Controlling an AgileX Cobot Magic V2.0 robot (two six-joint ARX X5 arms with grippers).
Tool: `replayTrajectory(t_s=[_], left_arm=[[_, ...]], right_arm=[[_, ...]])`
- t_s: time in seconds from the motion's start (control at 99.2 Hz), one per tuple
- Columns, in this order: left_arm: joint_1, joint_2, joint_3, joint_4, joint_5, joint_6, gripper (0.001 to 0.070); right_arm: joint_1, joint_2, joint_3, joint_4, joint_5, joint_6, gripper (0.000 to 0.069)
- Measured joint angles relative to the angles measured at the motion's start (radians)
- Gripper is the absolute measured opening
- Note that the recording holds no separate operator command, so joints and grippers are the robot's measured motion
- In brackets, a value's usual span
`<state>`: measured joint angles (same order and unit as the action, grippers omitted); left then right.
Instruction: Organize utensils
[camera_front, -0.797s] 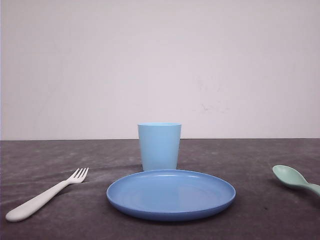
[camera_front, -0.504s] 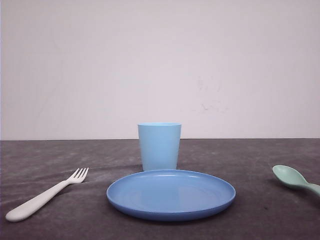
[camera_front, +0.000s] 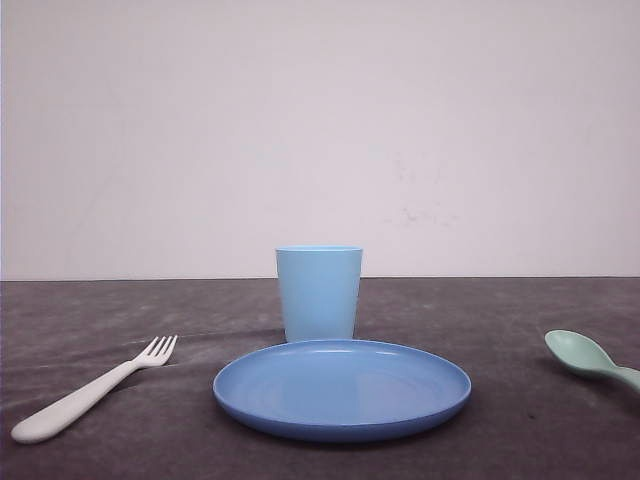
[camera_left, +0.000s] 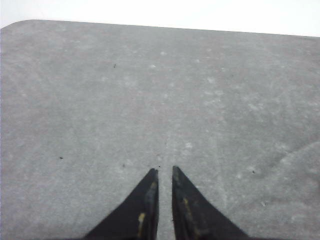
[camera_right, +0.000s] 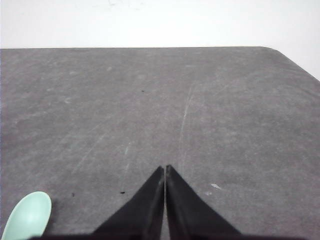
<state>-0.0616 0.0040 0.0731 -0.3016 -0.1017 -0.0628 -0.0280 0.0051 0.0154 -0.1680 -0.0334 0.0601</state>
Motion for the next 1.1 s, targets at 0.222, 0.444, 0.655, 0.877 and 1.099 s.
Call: replayTrajectory(t_s=[0.222, 0.444, 0.655, 0.877, 1.099], left_arm=[[0.000, 0.000, 0.000, 0.000, 0.000, 0.000, 0.0023], [0.000, 0.000, 0.000, 0.000, 0.000, 0.000, 0.0023], [0.000, 0.000, 0.000, 0.000, 0.000, -0.058, 0.0023], [0.000, 0.000, -0.005, 0.021, 0.000, -0.193, 0.0023], [0.000, 0.011, -0.002, 0.023, 0.003, -0.270, 0.0023]], right_arm=[[0.000, 0.000, 0.000, 0.000, 0.000, 0.000, 0.0004], [0.000, 0.000, 0.000, 0.000, 0.000, 0.000, 0.0004], [0.000, 0.000, 0.000, 0.002, -0.057, 0.085, 0.0004], [0.000, 0.000, 0.000, 0.048, -0.097, 0.216, 0.0004], [0.000, 0.002, 0.010, 0.050, -0.098, 0.396, 0.0004]])
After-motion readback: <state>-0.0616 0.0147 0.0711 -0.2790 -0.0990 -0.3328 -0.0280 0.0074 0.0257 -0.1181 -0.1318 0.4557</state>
